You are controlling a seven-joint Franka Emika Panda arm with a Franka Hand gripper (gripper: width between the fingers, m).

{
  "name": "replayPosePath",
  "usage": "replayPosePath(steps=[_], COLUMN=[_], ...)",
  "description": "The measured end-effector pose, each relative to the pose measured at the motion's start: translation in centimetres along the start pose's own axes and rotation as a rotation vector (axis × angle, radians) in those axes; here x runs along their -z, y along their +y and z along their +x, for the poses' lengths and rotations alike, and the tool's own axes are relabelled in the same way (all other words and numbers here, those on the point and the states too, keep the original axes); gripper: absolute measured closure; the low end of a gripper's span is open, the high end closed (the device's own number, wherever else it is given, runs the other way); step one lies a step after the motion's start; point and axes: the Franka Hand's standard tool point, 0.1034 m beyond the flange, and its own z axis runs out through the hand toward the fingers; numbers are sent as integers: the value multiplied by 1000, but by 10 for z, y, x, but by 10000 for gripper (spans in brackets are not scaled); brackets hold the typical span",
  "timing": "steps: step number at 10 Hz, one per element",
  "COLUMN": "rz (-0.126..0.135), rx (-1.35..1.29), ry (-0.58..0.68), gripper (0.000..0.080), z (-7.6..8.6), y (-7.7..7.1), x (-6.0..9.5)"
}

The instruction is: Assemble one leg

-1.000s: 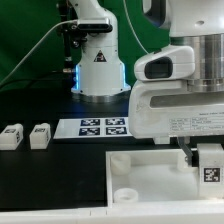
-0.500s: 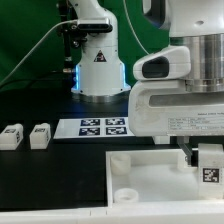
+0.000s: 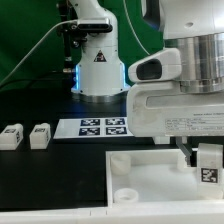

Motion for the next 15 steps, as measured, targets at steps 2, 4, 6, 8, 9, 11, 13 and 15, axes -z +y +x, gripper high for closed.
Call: replayPosePath(steps=[2,4,6,8,9,11,13,15], rz=[-6,-5,-6,-6,-6,-6,-6,-6], rx=[-1,-2,-2,-2,-2,-2,-2,-2], ry=[1,1,0,0,0,-1,-1,-1], gripper=[507,506,413,189,189,151,150,150], z=[-1,-1,-1,-1,-1,-1,-1,-1], y=[-1,0,0,0,0,0,0,0], x=[0,0,0,-1,-1,-1,-1,-1])
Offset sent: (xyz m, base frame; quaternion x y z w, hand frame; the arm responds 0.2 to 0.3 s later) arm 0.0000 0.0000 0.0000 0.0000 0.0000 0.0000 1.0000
